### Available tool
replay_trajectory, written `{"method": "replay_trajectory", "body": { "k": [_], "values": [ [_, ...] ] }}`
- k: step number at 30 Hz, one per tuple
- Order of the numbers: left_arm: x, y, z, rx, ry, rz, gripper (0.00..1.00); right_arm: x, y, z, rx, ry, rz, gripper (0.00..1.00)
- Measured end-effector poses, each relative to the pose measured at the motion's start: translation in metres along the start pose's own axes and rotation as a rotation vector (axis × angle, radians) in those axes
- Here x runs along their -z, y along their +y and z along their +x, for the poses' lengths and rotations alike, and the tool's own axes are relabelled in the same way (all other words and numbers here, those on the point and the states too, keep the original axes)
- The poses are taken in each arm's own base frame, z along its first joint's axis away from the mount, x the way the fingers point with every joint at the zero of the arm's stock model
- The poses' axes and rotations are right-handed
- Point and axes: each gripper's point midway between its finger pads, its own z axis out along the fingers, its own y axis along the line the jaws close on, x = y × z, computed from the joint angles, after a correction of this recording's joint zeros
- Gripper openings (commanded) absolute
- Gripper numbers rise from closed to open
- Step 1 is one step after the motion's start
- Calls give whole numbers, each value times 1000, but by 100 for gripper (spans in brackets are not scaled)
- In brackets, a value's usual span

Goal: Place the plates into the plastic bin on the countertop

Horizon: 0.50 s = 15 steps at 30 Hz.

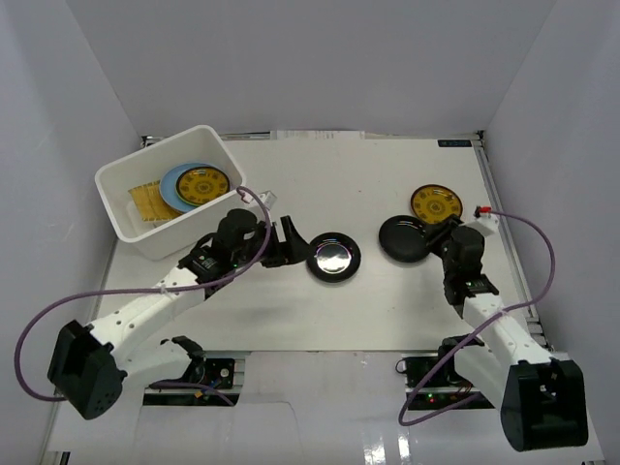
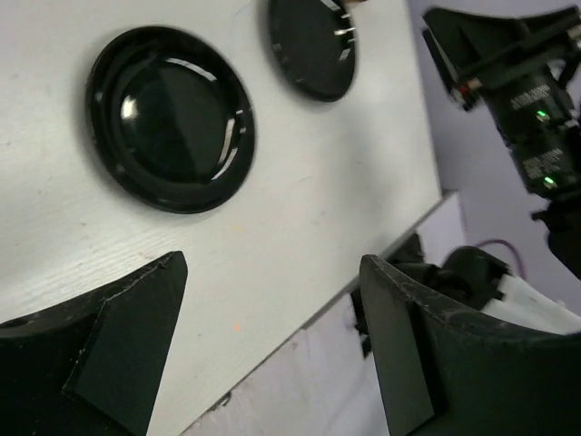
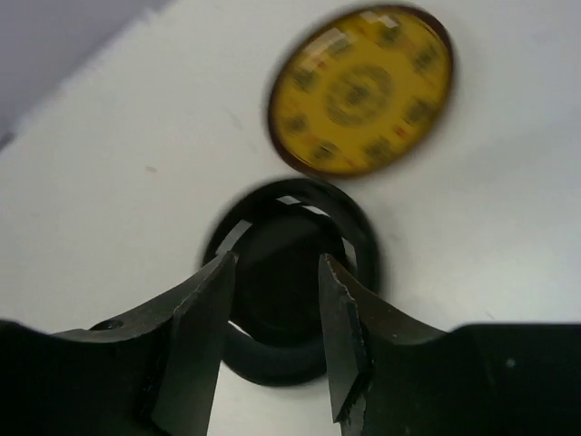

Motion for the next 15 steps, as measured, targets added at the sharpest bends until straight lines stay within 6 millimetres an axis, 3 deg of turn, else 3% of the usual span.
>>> {"method": "replay_trajectory", "body": {
  "k": [2,5,10,15],
  "values": [
    [-17,17,18,-8,27,-86,87,12,-53,32,-29,72,113,52],
    [-32,53,30,-14,17,-234,87,26,-101,55,-77,112,230,54],
    [-50,99,38,-13,0,-398,86,28,-120,60,-114,135,265,54],
    [-66,118,45,-16,3,-444,84,22,-121,79,-139,221,236,54]
  ]
}}
